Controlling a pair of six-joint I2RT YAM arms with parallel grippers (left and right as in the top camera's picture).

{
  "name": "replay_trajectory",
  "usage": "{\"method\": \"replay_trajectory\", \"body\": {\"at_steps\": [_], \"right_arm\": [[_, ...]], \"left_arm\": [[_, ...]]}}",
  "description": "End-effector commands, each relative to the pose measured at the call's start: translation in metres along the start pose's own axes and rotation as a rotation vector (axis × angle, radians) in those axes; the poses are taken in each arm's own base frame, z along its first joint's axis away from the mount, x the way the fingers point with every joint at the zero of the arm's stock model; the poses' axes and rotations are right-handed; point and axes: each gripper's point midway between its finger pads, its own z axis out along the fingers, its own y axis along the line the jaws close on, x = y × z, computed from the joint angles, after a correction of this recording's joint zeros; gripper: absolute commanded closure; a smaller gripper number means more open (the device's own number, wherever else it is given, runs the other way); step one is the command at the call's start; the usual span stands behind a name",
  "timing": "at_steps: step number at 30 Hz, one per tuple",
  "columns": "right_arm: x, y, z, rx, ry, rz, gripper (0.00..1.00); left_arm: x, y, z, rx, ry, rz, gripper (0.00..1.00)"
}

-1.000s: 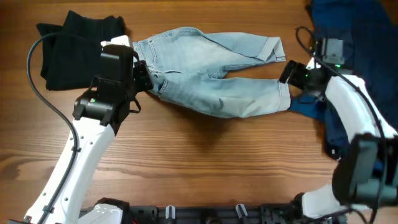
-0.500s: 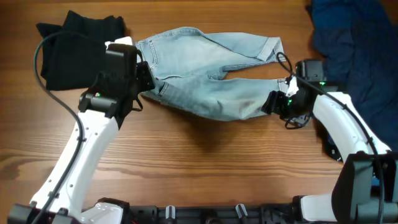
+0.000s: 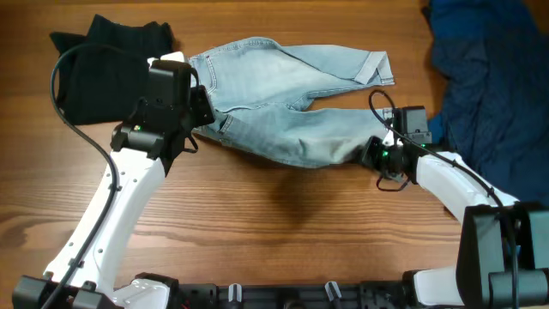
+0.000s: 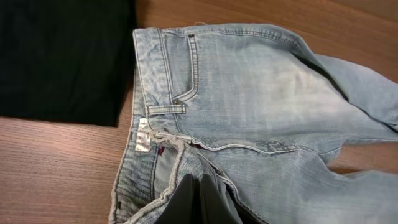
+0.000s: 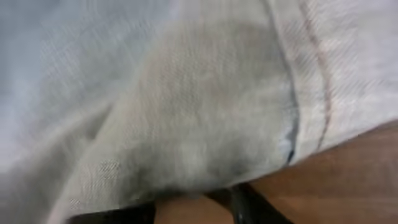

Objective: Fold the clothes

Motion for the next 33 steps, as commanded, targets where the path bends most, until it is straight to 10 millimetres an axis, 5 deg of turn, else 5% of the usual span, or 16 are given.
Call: {"method": "replay_trajectory", "body": {"at_steps": [1,6,11,13,17,20,26,30,33], "right_arm": [[-0.018,0.004,0.005,-0.012,-0.077,0.029,0.42],[-0.027,0.006,0.018,-0.028,-0.102,0.035,0.46],[-0.044,0.014,0.024,-0.061,-0.171,0.006,0.73],[-0.056,0.02,0.021,-0.084,-0.222,-0.005,0.95],[-0.057,0.023,0.013,-0.083,-0.221,-0.005,0.96],[-0.054,0.024,-0.021,-0.055,-0.223,-0.001,0.96],[-0.016,-0.002,-0.128,0.098,-0.186,0.018,0.96],[0.026,-0.02,-0.14,0.157,-0.06,0.035,0.96],[0.027,-0.02,-0.129,0.161,-0.012,0.012,0.96]], "left_arm": [[-0.008,0.001,-0.002,-0.009,-0.025,-0.002,0.96],[-0.008,0.001,-0.002,-0.009,-0.025,-0.002,0.96],[-0.008,0.001,-0.002,-0.009,-0.025,-0.002,0.96],[-0.008,0.001,-0.002,-0.009,-0.025,-0.002,0.96],[-0.007,0.001,-0.002,-0.01,-0.022,-0.002,0.96],[-0.006,0.002,-0.002,-0.014,-0.015,0.0,0.96],[-0.006,0.002,-0.002,-0.014,-0.014,-0.001,0.96],[-0.006,0.002,-0.002,-0.013,-0.014,-0.001,0.96],[-0.006,0.002,-0.002,-0.013,-0.014,-0.001,0.96]]}}
